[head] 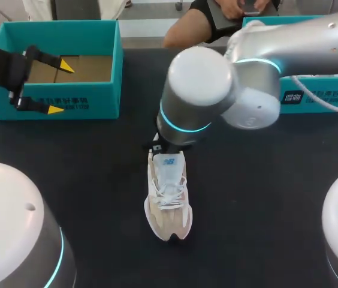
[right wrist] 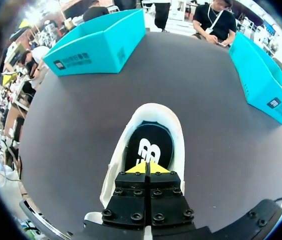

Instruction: Take the shoe out of the shoebox, open the shoe tongue, remove and reinsert the insole, then place the shoe into the shoebox

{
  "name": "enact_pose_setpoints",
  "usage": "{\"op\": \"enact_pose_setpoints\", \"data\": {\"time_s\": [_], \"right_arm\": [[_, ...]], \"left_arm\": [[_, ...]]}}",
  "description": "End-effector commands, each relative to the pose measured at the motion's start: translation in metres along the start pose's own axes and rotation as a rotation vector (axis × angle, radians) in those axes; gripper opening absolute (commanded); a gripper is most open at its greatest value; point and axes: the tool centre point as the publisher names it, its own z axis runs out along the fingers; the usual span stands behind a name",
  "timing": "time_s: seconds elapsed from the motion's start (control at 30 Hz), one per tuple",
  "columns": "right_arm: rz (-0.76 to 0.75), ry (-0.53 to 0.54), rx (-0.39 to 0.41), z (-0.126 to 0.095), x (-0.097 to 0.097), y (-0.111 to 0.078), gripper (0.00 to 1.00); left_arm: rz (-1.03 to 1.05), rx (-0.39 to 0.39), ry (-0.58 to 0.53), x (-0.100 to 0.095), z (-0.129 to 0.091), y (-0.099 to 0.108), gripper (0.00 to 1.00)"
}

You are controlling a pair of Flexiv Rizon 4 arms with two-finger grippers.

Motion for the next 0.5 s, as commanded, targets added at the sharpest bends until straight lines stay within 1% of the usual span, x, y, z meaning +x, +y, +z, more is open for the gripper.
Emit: {"op": "enact_pose_setpoints", "data": {"time_s": [0.03,0.07,0.13,0.17,0.2,0.27,0.37,0.5], "right_arm": [[0.004,-0.020,0.017,0.018,0.008,-0.001,0.00],[0.005,-0.015,0.033,0.022,0.008,-0.002,0.00],[0.005,-0.015,0.040,0.030,0.007,-0.004,0.00],[0.004,-0.012,0.059,0.034,0.007,-0.005,0.00],[0.003,-0.025,0.062,0.037,0.007,-0.006,0.00],[0.003,-0.024,0.080,0.045,0.003,-0.009,0.00],[0.006,-0.042,0.082,0.046,0.001,-0.009,0.00],[0.002,-0.073,0.072,0.037,-0.005,-0.004,0.00]], "left_arm": [[0.000,-0.003,0.002,0.001,-0.001,-0.001,1.00],[0.000,-0.003,0.002,0.001,-0.001,-0.001,1.00],[0.000,-0.003,0.002,0.001,-0.001,-0.001,1.00],[0.000,-0.003,0.002,0.001,-0.001,-0.001,1.00],[0.000,-0.003,0.002,0.001,-0.001,-0.001,1.00],[0.000,-0.003,0.002,0.001,-0.001,-0.001,1.00],[0.000,-0.003,0.002,0.001,-0.001,-0.001,1.00],[0.000,-0.003,0.002,0.001,-0.001,-0.001,1.00]]}}
